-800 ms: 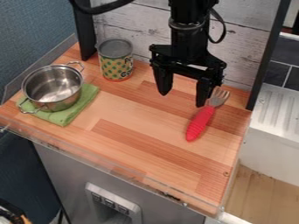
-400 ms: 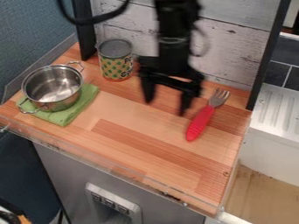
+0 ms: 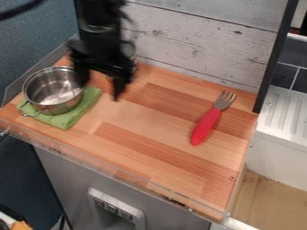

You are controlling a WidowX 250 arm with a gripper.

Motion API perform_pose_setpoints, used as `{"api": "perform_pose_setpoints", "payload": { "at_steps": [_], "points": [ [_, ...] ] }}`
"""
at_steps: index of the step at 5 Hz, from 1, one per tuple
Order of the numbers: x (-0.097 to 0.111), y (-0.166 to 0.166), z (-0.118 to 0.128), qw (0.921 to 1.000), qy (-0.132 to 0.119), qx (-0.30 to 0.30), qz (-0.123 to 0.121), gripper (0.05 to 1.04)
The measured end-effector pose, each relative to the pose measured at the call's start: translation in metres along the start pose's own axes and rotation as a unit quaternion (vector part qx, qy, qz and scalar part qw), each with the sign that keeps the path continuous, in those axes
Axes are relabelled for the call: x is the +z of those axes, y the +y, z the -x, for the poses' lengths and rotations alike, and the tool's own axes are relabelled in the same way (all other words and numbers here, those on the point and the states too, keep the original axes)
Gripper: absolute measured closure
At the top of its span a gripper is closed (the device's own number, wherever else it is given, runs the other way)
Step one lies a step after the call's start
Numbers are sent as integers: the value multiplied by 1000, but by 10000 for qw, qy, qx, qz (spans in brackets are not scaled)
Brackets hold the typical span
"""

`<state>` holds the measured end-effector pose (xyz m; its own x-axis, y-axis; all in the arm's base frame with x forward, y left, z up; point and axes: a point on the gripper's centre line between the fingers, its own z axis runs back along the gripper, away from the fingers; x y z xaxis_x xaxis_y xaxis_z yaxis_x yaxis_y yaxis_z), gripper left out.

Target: Put the silver pot between the can and the red fork

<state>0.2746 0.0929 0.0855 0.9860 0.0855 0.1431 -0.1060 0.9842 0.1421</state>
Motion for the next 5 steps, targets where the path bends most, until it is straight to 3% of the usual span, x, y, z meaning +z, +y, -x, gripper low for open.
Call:
{"api": "perform_pose_setpoints", "payload": {
  "at_steps": [2, 5],
  "points": [
    [-31, 50, -7, 9997, 158, 147, -105, 83],
    [-73, 39, -9, 9985, 534, 77, 111, 121]
  ]
}}
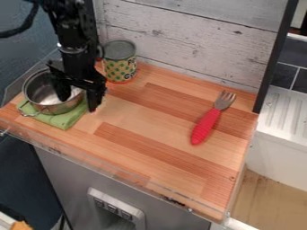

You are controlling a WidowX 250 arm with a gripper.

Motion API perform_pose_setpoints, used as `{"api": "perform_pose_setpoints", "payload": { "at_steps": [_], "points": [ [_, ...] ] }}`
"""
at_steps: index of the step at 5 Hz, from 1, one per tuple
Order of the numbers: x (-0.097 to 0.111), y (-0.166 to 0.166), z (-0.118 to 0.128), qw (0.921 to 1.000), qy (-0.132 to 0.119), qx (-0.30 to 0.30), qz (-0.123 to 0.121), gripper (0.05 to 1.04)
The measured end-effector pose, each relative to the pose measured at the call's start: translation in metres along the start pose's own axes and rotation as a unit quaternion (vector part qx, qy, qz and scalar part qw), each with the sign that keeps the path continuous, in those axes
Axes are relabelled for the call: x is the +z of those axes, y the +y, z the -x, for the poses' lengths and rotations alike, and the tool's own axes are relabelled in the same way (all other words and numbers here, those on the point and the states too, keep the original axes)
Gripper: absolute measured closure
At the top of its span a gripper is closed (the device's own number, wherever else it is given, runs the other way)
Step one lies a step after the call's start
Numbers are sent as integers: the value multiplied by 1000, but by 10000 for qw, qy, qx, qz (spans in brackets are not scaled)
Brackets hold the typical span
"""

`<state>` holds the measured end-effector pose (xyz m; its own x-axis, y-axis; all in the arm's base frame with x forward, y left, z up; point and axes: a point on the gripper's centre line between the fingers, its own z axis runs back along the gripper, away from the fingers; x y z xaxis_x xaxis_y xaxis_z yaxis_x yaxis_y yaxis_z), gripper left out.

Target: Put the silver pot between the can and the red fork

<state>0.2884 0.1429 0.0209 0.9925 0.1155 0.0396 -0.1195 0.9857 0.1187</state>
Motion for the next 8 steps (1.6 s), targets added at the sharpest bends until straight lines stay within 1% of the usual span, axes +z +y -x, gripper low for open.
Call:
{"api": "perform_pose_setpoints", "payload": {
  "at_steps": [1, 2, 3, 4, 5, 6, 7, 8],
  "points": [
    [-3, -1, 0, 10000, 26, 27, 27, 404],
    [-3, 1, 1, 10000, 21, 85, 29, 713],
    [-3, 0, 0, 10000, -3, 63, 24, 923],
    [11, -1, 0, 9999, -135, 45, -37, 1000],
    [43, -12, -2, 9993, -313, -6, -192, 1005],
    [62, -45, -9, 9995, -256, -122, -147, 1005],
    [74, -92, -30, 9984, -456, -331, -3, 1006],
    [63, -136, -56, 9970, -383, -664, 137, 1006]
  ]
}}
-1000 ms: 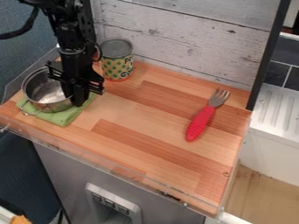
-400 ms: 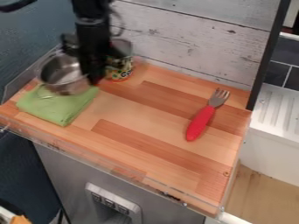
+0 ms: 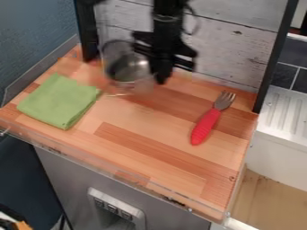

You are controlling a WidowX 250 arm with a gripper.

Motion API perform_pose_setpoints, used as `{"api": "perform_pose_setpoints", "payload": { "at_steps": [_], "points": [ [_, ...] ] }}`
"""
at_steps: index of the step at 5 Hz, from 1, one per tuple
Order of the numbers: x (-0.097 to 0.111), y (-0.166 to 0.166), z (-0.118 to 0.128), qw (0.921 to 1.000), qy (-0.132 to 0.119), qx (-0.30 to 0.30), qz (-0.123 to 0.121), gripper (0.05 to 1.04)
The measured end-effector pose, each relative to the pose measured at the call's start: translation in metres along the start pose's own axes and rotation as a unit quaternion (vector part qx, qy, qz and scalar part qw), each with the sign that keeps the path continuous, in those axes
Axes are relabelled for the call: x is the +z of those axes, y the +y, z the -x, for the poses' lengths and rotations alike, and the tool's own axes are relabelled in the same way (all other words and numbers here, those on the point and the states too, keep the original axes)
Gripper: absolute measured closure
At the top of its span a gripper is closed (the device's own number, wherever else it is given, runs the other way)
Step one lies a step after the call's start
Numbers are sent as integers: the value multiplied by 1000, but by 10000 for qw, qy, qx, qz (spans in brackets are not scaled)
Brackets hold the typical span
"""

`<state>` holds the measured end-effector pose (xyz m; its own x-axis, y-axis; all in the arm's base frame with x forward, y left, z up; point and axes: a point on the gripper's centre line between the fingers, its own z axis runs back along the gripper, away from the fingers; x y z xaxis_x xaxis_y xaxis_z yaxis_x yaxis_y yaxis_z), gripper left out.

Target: Put the silver pot between the can and the red fork

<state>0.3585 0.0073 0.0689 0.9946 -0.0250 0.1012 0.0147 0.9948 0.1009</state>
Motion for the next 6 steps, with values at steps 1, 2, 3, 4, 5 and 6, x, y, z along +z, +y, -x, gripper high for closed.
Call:
{"api": "perform_pose_setpoints", "payload": {
  "at_steps": [1, 2, 3, 4, 5, 6],
  "points": [
    [-20, -24, -21, 9995, 147, -276, 28, 1006],
    [-44, -31, -23, 9987, 397, -297, 99, 1006],
    [-49, -32, -20, 9982, 454, -386, 23, 1006],
    [-53, -33, -18, 9983, 454, -374, 34, 986],
    [-56, -34, -15, 9979, 541, -362, 53, 813],
    [-54, -34, -14, 9980, 541, -327, 58, 533]
  ]
}}
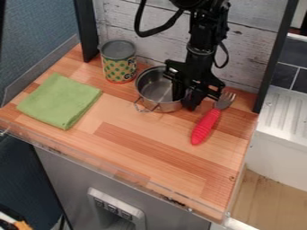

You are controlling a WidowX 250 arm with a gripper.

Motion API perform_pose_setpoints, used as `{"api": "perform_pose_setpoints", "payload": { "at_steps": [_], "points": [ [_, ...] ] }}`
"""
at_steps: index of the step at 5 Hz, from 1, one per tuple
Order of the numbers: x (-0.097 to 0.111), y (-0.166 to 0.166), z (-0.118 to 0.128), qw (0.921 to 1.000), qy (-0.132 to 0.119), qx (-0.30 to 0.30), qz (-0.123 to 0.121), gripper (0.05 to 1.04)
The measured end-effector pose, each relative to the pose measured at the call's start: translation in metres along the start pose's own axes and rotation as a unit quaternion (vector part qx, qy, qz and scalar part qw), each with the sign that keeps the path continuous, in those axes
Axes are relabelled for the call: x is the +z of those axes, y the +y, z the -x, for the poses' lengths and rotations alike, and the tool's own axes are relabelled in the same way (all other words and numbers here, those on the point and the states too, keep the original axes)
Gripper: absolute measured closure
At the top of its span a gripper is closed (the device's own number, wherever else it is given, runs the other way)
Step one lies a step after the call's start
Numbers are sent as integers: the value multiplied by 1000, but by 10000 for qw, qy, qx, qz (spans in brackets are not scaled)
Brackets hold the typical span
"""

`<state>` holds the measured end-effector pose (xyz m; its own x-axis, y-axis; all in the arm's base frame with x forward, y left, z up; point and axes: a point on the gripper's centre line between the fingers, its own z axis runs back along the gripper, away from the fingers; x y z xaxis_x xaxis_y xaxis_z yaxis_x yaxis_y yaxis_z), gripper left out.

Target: Put the silver pot between the can and the red fork

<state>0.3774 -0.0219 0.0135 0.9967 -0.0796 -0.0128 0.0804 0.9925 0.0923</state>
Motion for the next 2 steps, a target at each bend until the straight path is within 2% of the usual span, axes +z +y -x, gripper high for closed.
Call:
{"api": "perform_pose_setpoints", "payload": {
  "at_steps": [1, 2],
  "points": [
    [24, 1, 0, 9997, -221, 88, 15, 228],
    [43, 2, 5, 9994, -340, 75, 53, 75]
  ]
}}
